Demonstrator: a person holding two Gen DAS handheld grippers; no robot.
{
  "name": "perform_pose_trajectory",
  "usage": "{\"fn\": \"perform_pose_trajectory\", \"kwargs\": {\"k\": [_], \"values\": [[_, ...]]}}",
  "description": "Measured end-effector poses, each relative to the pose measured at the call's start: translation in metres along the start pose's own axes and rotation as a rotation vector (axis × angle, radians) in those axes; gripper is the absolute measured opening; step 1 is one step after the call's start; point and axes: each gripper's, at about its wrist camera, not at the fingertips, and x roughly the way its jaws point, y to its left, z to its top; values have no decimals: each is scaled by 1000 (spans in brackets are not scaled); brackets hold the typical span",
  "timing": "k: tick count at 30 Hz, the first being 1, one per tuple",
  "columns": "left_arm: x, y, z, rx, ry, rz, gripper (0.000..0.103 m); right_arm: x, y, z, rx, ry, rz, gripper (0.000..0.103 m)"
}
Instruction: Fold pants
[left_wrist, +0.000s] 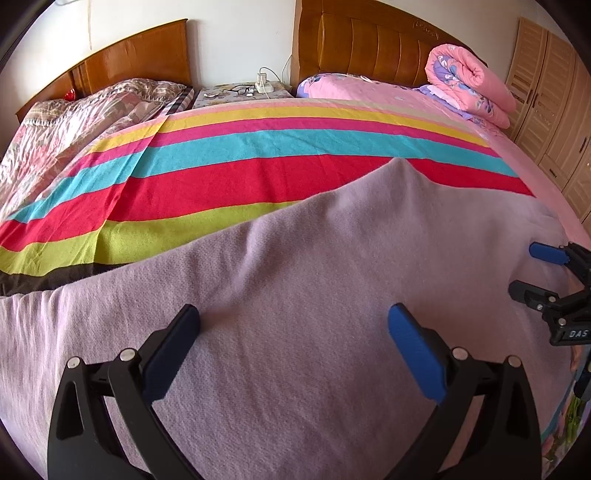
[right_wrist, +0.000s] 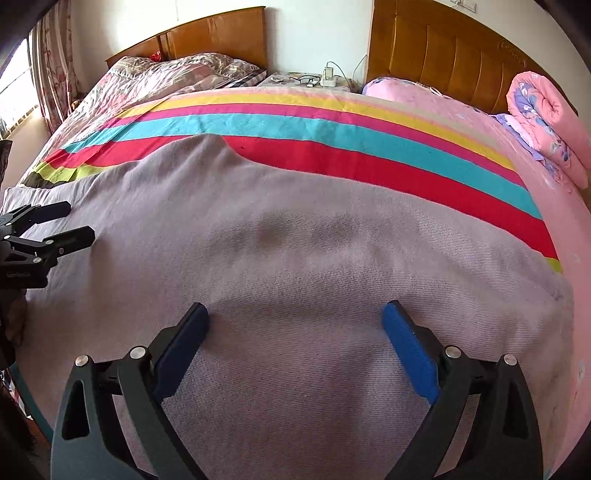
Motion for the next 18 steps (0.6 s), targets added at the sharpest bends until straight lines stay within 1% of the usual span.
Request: {"fn": "perform_pose_trajectory", "kwargs": {"k": [1, 2, 3, 4, 6, 8, 9, 10, 12, 13, 14, 15, 16, 18], "values": [[-12, 9, -1, -42, -20, -57, 102, -1, 5, 4, 2, 23, -38, 92], [-27, 20, -1, -80, -56, -105, 102, -4, 12, 10, -2, 31, -86, 92], [-42, 30, -1, -104, -98, -116, 102, -9, 21, 15, -16, 12, -117, 92], [-56, 42, -1, -119, -134, -86, 102, -14, 32, 22, -36, -21, -113, 92], [-76, 72, -5, -165, -174, 15, 102, -23, 61, 37, -84, -74, -35, 92], [-81, 109, -12, -248, -148, 91, 102, -28, 100, 51, -166, -122, 60, 92], [-83, 128, -17, -305, -134, 122, 102, -27, 121, 58, -208, -130, 119, 92], [-87, 146, -24, -366, -126, 138, 102, -24, 143, 63, -256, -125, 174, 92], [-101, 176, -41, -475, -134, 142, 102, -20, 187, 71, -354, -139, 234, 92], [-111, 189, -50, -511, -152, 147, 102, -18, 206, 73, -406, -149, 268, 92], [-124, 200, -60, -540, -179, 167, 102, -16, 223, 75, -440, -153, 283, 92], [-139, 212, -72, -574, -212, 192, 102, -13, 235, 77, -454, -152, 285, 92], [-154, 225, -86, -614, -245, 197, 102, -10, 244, 78, -455, -147, 297, 92], [-181, 255, -115, -730, -311, 168, 102, -3, 253, 78, -438, -122, 343, 92]]}}
